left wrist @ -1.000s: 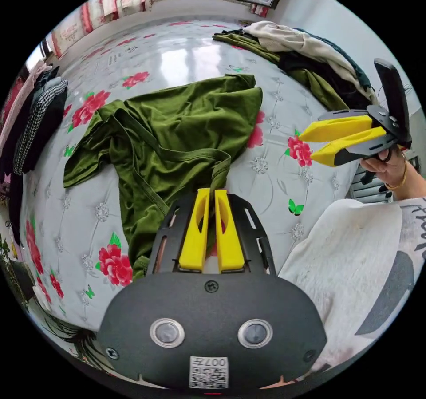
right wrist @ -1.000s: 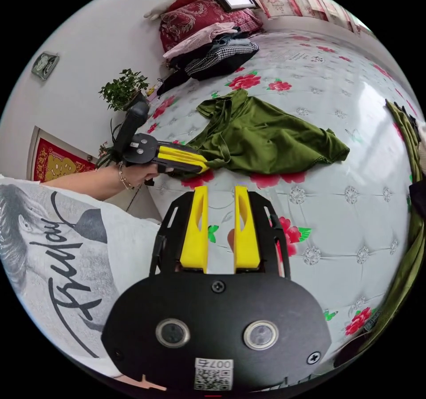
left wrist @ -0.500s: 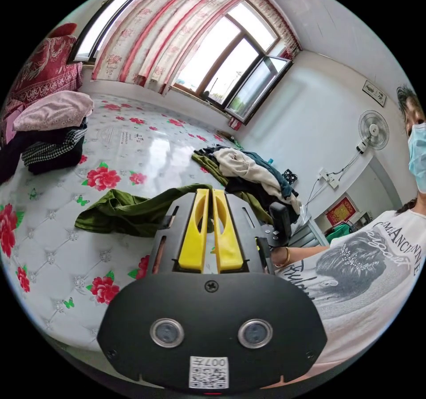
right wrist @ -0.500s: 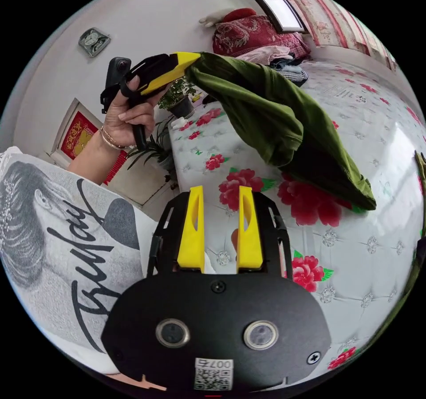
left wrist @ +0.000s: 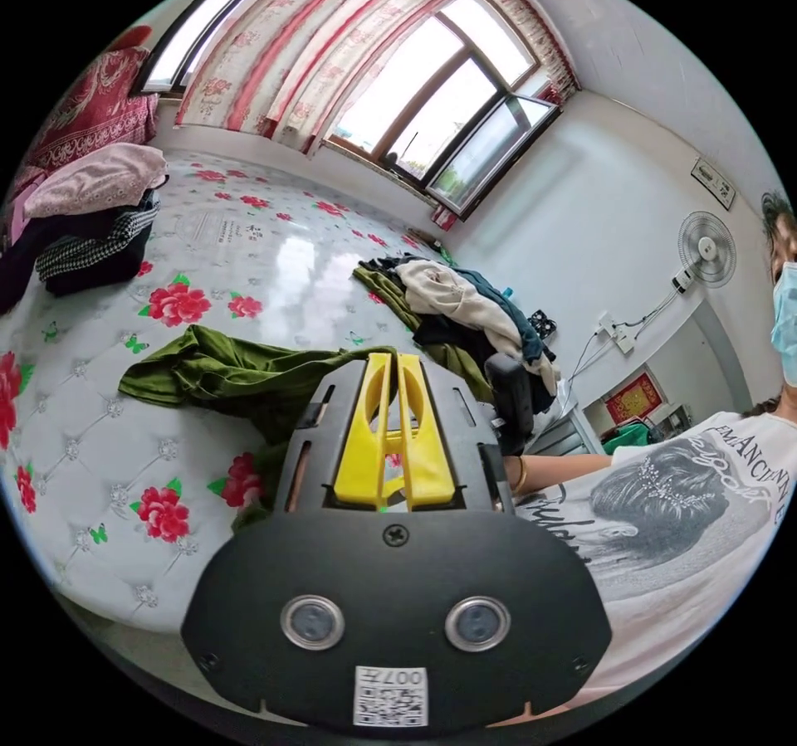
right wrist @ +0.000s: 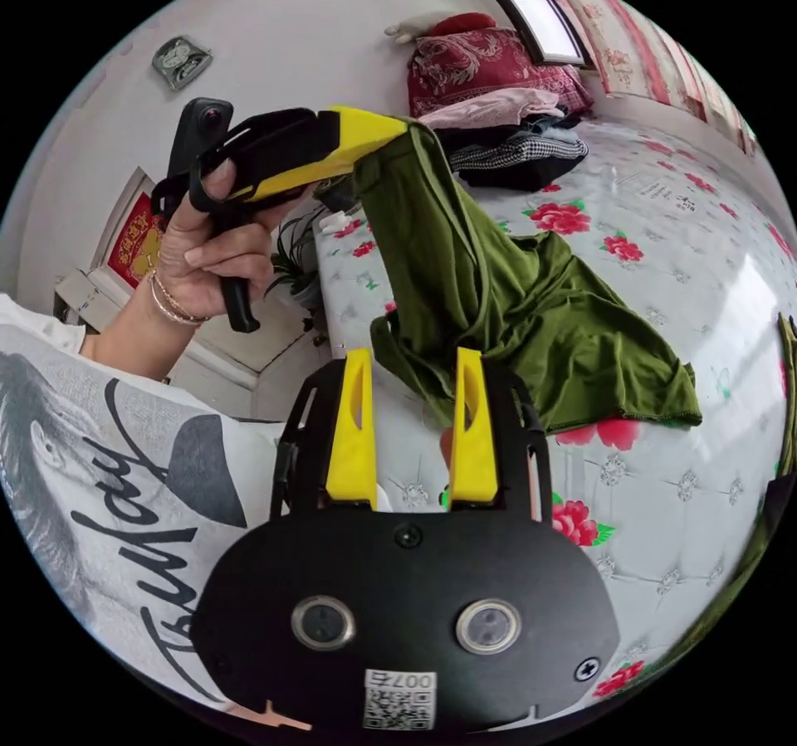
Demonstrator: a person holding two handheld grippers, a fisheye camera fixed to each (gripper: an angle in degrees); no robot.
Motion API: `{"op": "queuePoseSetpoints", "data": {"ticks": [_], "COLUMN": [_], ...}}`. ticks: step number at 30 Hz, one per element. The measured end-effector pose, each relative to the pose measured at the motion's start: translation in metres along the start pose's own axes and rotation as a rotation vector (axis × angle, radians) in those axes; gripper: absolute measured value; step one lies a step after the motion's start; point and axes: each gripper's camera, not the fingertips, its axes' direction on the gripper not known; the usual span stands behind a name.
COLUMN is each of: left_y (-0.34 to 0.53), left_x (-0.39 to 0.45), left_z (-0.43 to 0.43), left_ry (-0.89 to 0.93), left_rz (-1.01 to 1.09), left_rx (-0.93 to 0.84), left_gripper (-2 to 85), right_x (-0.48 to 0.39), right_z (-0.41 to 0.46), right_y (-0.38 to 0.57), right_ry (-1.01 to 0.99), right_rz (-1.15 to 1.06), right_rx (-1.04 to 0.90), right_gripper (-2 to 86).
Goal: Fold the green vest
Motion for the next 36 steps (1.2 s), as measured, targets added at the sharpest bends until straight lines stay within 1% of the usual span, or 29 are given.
{"op": "queuePoseSetpoints", "data": {"ticks": [2, 4, 7, 9, 13, 15, 17, 19, 22, 23, 24, 26, 27, 29, 31, 32, 34, 36], "left_y": [0.007, 0.019, 0.025, 0.025, 0.018, 0.013, 0.010, 0.008, 0.004, 0.004, 0.004, 0.009, 0.015, 0.026, 0.039, 0.049, 0.072, 0.089], "left_x": [-0.008, -0.018, -0.024, -0.029, -0.033, -0.035, -0.039, -0.044, -0.056, -0.058, -0.063, -0.070, -0.074, -0.079, -0.081, -0.082, -0.090, -0.099], "left_z": [-0.006, -0.022, -0.034, -0.039, -0.043, -0.045, -0.047, -0.050, -0.054, -0.055, -0.060, -0.070, -0.077, -0.082, -0.076, -0.066, -0.035, -0.012], "left_ry": [-0.017, 0.001, -0.020, -0.050, -0.070, -0.101, -0.114, -0.120, -0.142, -0.148, -0.161, -0.192, -0.221, -0.270, -0.316, -0.307, -0.249, -0.246], "left_rz": [-0.037, -0.087, -0.117, -0.133, -0.129, -0.118, -0.115, -0.123, -0.143, -0.148, -0.159, -0.172, -0.183, -0.196, -0.197, -0.205, -0.250, -0.290], "left_rx": [0.005, 0.061, 0.107, 0.128, 0.144, 0.139, 0.139, 0.145, 0.154, 0.155, 0.159, 0.168, 0.164, 0.121, 0.046, -0.003, -0.096, -0.144], "left_gripper": [-0.9, -0.9, -0.9, -0.9, -0.9, -0.9, -0.9, -0.9, -0.9, -0.9, -0.9, -0.9, -0.9, -0.9, -0.9, -0.9, -0.9, -0.9], "right_x": [0.006, 0.014, 0.025, 0.024, 0.007, 0.000, -0.004, -0.002, 0.004, 0.004, 0.004, 0.013, 0.017, 0.032, 0.040, 0.044, 0.050, 0.060], "right_z": [0.010, 0.011, 0.019, 0.029, 0.059, 0.073, 0.091, 0.107, 0.137, 0.138, 0.133, 0.078, 0.059, -0.026, -0.082, -0.109, -0.130, -0.130], "right_y": [0.004, 0.015, 0.023, 0.019, -0.003, -0.014, -0.029, -0.040, -0.050, -0.047, -0.046, -0.035, -0.031, -0.004, 0.021, 0.036, 0.057, 0.078], "right_ry": [0.010, 0.005, -0.030, -0.048, -0.047, -0.017, 0.088, 0.125, 0.105, 0.167, 0.199, 0.255, 0.261, 0.318, 0.339, 0.339, 0.372, 0.430], "right_rz": [0.021, 0.055, 0.092, 0.084, -0.007, -0.051, -0.102, -0.123, -0.140, -0.158, -0.173, -0.171, -0.154, -0.073, -0.014, 0.021, 0.081, 0.163], "right_rx": [-0.046, -0.048, -0.072, -0.098, -0.169, -0.198, -0.198, -0.211, -0.321, -0.323, -0.307, -0.165, -0.127, 0.027, 0.113, 0.140, 0.138, 0.110], "right_gripper": [10.8, 10.6, 10.1, 9.6, 8.1, 7.2, 5.5, 3.8, 1.0, 0.5, 0.4, 0.1, 0.0, 0.1, 0.2, 0.4, 1.3, 2.3]}}
